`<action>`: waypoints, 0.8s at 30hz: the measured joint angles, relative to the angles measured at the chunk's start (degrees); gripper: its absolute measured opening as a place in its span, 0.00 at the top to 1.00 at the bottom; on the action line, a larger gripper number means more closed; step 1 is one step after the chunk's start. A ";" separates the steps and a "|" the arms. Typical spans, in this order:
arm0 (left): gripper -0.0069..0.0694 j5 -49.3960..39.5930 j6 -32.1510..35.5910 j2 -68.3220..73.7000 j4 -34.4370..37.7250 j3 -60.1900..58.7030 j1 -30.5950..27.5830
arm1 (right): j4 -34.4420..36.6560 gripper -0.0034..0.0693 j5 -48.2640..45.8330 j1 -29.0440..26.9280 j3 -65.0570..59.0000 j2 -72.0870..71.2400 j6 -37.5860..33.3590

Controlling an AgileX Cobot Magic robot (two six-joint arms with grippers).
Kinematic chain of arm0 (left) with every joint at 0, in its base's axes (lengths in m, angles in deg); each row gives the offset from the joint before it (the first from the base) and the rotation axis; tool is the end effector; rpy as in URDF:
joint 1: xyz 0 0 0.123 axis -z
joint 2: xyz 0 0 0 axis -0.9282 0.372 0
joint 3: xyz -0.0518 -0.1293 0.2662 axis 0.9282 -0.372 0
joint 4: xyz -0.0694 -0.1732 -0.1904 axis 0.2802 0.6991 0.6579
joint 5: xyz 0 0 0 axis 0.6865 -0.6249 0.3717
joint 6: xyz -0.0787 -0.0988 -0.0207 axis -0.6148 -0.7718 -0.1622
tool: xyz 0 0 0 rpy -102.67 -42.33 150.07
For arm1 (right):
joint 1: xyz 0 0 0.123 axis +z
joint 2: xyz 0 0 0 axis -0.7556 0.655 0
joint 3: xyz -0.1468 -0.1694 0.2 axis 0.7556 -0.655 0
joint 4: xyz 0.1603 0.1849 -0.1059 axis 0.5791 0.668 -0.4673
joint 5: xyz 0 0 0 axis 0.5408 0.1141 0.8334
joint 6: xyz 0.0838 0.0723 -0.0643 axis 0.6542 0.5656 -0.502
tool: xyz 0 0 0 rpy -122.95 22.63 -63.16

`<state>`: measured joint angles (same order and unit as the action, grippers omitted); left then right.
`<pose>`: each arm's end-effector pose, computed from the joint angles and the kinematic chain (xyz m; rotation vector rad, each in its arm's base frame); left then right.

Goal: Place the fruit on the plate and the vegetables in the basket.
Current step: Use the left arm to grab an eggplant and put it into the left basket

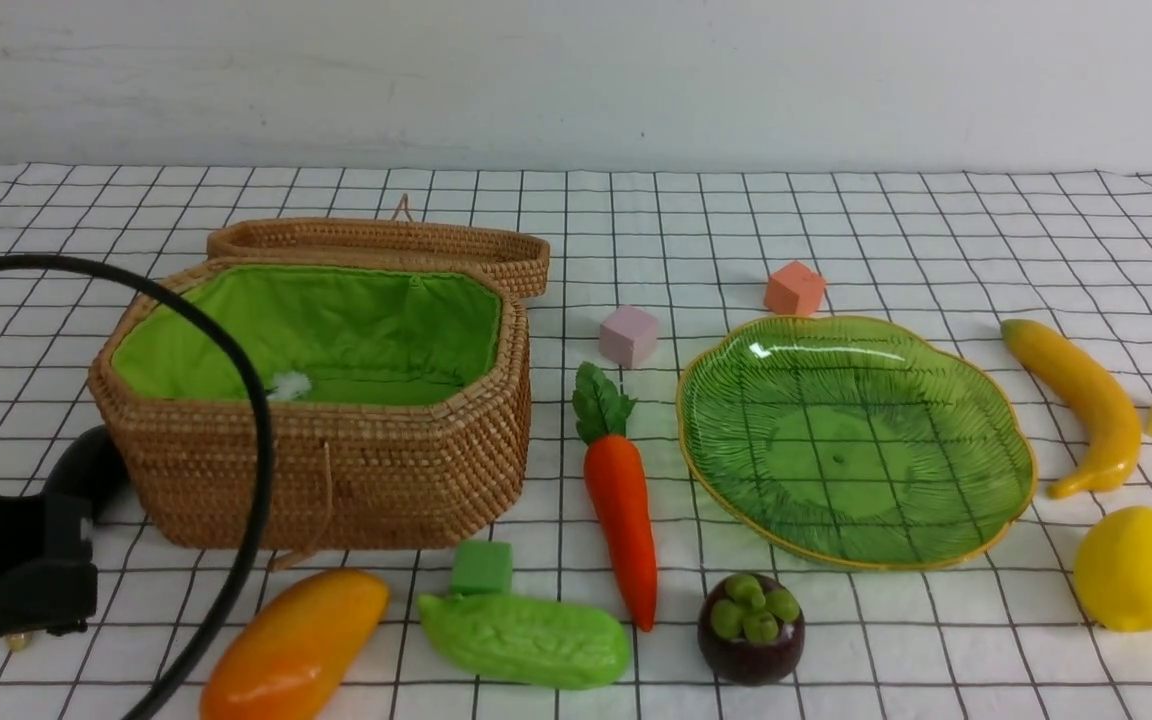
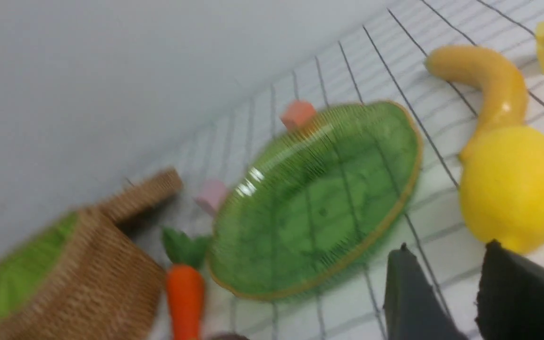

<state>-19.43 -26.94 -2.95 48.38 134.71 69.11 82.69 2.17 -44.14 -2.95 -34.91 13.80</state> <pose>0.1850 -0.0367 0.2965 -0.1628 2.5175 -0.4350 0.0928 0.0105 0.1957 0.4307 1.5635 0.5818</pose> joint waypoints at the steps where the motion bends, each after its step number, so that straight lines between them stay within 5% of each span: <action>1: 0.93 -0.17 0.32 0.00 -0.42 0.06 0.00 | 1.21 0.63 2.65 0.00 0.00 0.00 0.91; 5: 0.93 -0.29 0.80 0.48 -3.13 0.53 0.00 | 3.58 0.69 1.48 0.07 2.01 0.26 2.81; 8: 0.93 -0.72 -1.18 1.87 -9.76 1.62 0.00 | 3.29 0.80 -11.13 1.55 10.34 4.51 1.24; 10: 0.93 -0.89 -4.84 3.96 -15.03 2.55 0.00 | 1.76 0.90 -24.66 5.18 20.92 13.12 -6.50; 15: 0.93 0.06 -6.75 10.13 -21.76 3.56 -1.34 | 1.61 0.96 -43.08 11.22 42.72 29.92 -23.28; 19: 0.93 2.51 -4.77 15.26 -19.41 3.95 -7.68 | 1.75 0.96 -49.27 12.18 50.46 37.51 -29.91; 24: 0.93 5.69 6.40 21.60 -9.80 3.95 -15.61 | 2.02 0.96 -49.40 12.18 51.58 40.21 -34.59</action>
<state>-13.74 -20.54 18.64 38.58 138.66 53.50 84.71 -47.23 -31.95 48.63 5.30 -20.79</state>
